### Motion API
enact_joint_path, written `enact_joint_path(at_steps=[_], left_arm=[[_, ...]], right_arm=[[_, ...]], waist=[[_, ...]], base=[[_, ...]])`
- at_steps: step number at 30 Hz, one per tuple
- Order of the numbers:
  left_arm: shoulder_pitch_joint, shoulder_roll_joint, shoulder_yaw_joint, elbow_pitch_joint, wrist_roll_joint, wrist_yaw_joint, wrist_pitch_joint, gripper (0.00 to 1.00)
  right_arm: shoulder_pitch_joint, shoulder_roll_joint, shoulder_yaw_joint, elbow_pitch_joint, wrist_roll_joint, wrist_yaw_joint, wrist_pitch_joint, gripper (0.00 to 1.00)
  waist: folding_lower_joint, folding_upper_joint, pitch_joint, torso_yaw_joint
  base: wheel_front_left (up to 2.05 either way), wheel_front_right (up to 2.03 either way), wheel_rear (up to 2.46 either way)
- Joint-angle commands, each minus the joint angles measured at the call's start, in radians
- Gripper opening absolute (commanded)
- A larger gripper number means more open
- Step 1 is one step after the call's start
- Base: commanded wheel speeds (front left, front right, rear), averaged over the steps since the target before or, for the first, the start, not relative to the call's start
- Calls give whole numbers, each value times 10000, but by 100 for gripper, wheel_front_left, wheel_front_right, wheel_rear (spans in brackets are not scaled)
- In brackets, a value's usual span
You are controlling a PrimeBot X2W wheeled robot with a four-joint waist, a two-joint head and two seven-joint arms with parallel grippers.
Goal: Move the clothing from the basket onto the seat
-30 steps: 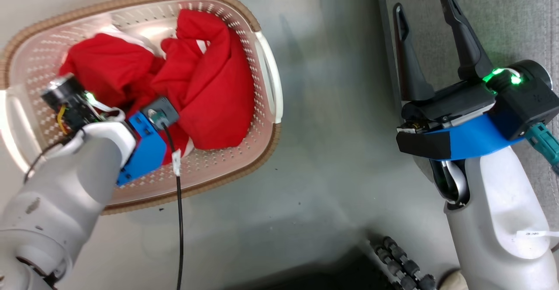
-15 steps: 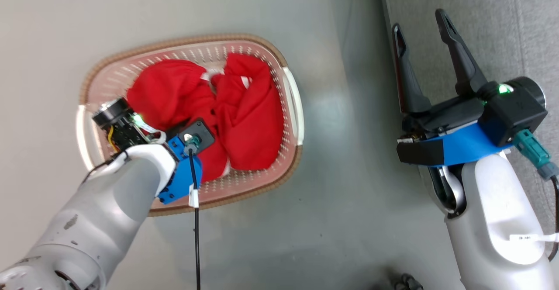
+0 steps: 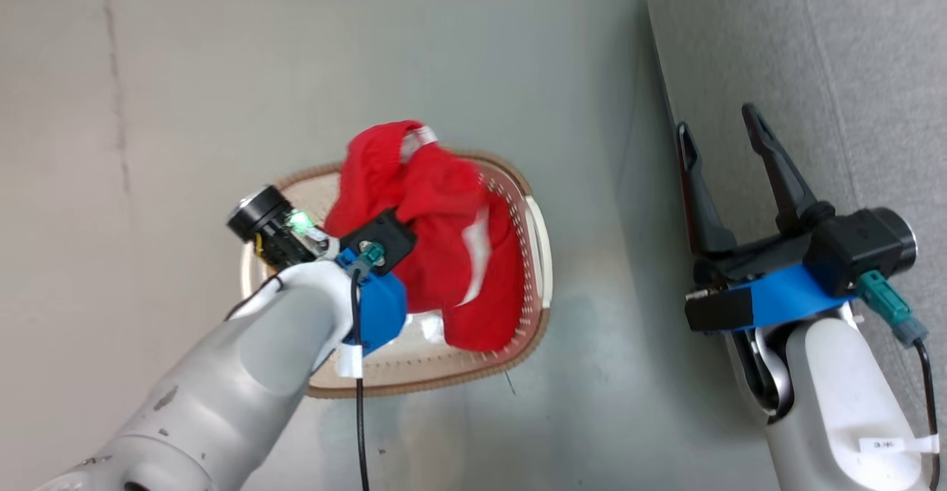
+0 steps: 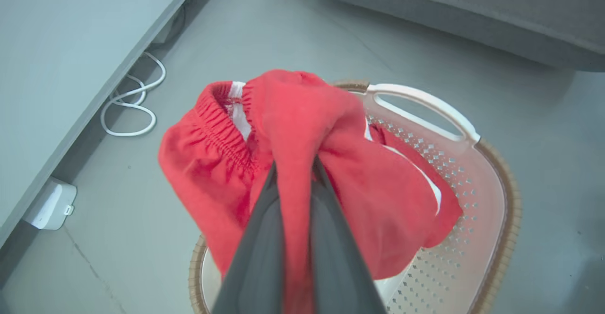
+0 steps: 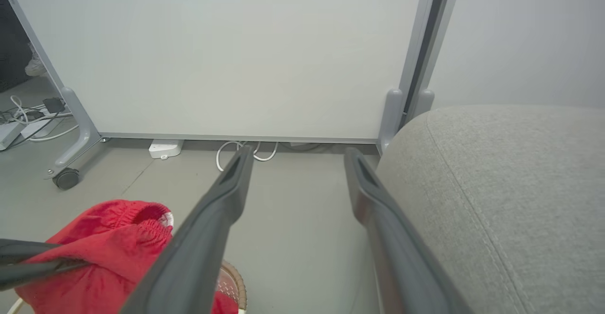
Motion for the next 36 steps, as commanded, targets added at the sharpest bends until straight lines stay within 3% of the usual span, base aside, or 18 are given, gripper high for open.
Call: enact_joint_path(at_steps=[1, 18, 36], left_arm=[[268, 125, 283, -467, -77, 118, -46, 0], [1494, 216, 2713, -3667, -90, 663, -50, 0], [2382, -87, 3704, -4477, 261, 518, -51, 0]], right_arm=[[254, -76, -30, 79, -25, 1, 0, 100], [1673, -83, -177, 479, 97, 1, 0, 100], [2969, -64, 30, 677, 288, 1, 0, 100]], waist=[[1, -1, -741, 350], [1, -1, -3174, 815], [1, -1, -4790, 1135]], base=[[0, 0, 0], [0, 0, 0], [0, 0, 0]])
